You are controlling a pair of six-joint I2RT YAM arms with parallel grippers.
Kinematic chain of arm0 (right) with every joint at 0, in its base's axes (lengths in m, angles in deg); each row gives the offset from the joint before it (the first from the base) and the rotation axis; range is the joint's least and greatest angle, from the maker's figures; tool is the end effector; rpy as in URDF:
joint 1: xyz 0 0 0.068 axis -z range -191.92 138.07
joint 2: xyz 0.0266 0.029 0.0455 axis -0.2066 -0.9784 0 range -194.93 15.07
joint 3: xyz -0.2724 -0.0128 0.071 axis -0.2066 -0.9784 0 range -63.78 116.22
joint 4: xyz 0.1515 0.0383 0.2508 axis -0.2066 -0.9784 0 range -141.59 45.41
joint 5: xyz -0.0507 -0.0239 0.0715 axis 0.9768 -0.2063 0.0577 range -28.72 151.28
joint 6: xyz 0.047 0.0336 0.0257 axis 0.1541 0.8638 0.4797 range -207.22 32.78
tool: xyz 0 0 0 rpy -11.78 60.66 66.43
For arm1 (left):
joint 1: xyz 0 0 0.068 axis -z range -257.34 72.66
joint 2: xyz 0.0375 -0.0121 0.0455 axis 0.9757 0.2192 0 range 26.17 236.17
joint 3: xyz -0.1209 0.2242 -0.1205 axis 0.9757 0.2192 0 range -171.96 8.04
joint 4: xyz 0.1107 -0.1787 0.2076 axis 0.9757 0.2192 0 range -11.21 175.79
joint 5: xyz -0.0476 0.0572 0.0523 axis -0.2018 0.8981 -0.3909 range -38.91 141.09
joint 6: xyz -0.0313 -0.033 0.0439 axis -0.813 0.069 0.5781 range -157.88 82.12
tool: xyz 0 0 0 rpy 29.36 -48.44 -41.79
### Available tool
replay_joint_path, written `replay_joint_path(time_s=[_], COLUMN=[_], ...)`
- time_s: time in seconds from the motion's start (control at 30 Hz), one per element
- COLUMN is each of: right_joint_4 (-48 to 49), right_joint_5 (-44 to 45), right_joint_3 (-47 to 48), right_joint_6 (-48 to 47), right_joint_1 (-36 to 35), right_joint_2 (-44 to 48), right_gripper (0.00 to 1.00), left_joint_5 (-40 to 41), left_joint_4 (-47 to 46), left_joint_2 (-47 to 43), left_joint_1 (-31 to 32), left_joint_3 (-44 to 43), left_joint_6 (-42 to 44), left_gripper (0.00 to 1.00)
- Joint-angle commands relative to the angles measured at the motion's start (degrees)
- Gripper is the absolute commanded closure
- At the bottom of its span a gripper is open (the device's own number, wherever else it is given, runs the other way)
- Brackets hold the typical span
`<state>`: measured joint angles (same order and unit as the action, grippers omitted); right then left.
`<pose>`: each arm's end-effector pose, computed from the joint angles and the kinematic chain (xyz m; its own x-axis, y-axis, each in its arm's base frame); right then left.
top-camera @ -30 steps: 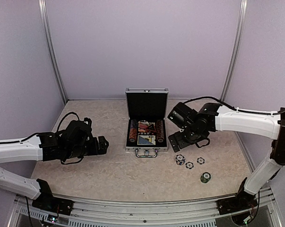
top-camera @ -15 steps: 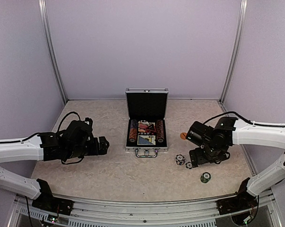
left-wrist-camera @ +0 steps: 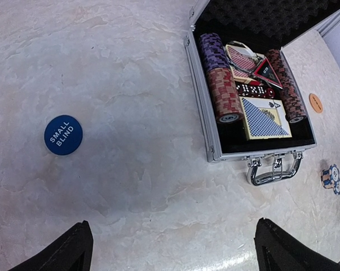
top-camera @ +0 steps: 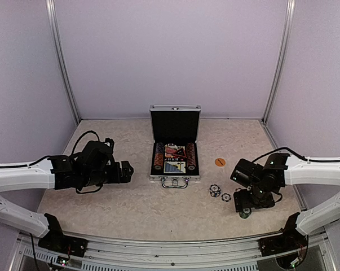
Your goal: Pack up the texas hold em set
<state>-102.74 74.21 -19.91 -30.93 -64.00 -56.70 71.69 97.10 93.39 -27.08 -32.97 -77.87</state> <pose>0.1435 0.1663 0.1736 -0.9720 0.0717 -0.2239 0.0886 0.9938 -0.0664 0.1910 -0.2029 0.2115 -0.7029 -0.0956 -0.7049 0.1405 0.9528 -0.2693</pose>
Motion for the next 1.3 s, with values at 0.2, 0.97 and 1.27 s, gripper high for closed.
replay_joint_path(time_s=[0.2,0.97,1.27], right_joint_4=[6.5,11.8,13.3], right_joint_5=[-4.6,-6.7,-7.0], right_joint_3=[-4.2,-9.1,-10.5], right_joint_6=[0.4,-1.2,-1.3], right_joint_1=[0.0,2.2,2.5], right_joint_2=[0.7,-0.7,-1.9], right_gripper=[0.11,0.18,0.24], left_joint_5=[-1.1,-0.7,-0.3], left_joint_4=[-0.9,-1.1,-1.2], left_joint_2=[1.2,1.2,1.2], left_joint_1=[0.5,0.6,0.6], left_joint_3=[-2.7,-2.1,-1.7], left_joint_6=[1.2,0.8,0.9], left_gripper=[0.01,0.01,0.01])
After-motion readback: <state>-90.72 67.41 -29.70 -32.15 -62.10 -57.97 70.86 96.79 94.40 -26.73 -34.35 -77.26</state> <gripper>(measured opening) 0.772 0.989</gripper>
